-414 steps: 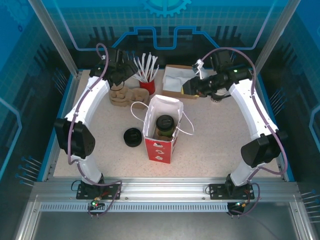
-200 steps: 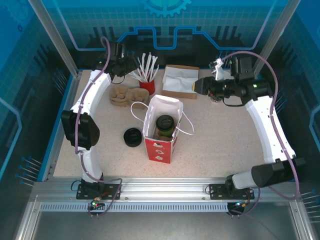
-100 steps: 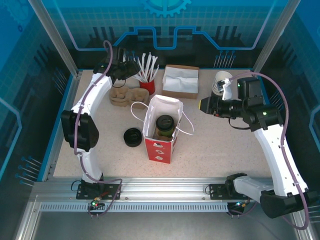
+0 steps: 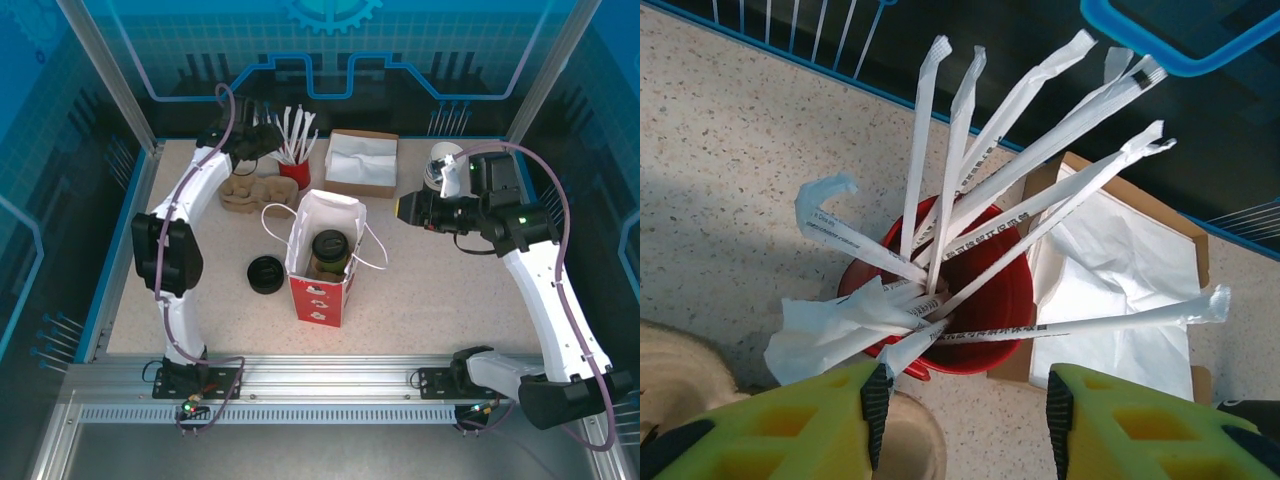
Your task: Pack the takeout coffee
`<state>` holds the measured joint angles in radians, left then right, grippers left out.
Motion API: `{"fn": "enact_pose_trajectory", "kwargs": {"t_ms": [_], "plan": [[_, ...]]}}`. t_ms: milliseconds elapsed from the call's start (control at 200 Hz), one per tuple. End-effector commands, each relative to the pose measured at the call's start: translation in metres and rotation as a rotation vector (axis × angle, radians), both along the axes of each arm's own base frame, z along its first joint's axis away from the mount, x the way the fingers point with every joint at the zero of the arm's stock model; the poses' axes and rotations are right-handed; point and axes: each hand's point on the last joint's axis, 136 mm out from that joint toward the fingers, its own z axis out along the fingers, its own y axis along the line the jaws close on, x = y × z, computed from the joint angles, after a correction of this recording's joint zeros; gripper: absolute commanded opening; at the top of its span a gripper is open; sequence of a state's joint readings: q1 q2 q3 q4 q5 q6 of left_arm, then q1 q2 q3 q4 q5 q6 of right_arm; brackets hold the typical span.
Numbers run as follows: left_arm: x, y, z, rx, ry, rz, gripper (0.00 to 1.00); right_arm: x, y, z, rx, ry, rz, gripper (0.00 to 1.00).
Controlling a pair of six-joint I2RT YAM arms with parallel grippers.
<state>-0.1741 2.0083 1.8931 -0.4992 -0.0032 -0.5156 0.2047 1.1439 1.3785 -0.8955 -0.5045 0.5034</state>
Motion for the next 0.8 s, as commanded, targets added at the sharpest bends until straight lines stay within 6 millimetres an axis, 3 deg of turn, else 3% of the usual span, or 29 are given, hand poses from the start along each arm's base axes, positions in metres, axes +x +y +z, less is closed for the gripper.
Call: {"fn": "enact_pose_trajectory", "kwargs": {"t_ms": [0, 175, 485, 640, 790], "plan": [[0.009, -0.002, -0.017, 0.031, 0.01, -0.011, 0.47, -0.002, 0.004, -0.003, -0.01, -0.017, 0.026, 0.46], [0.013, -0.002, -0.023, 0.045, 0.024, -0.012, 0.46, -0.001, 0.003, -0.004, -0.017, -0.022, 0.023, 0.46], [0.02, -0.005, -0.013, 0.041, 0.002, -0.024, 0.45, 0.005, 0.007, -0.009, -0.011, -0.012, 0.038, 0.46], [0.021, -0.007, -0.012, 0.036, -0.003, -0.02, 0.34, 0.006, 0.007, -0.009, -0.01, -0.011, 0.04, 0.46], [0.022, -0.008, -0.017, 0.038, 0.012, -0.019, 0.34, 0.006, 0.006, -0.009, -0.012, -0.014, 0.039, 0.46]]}}
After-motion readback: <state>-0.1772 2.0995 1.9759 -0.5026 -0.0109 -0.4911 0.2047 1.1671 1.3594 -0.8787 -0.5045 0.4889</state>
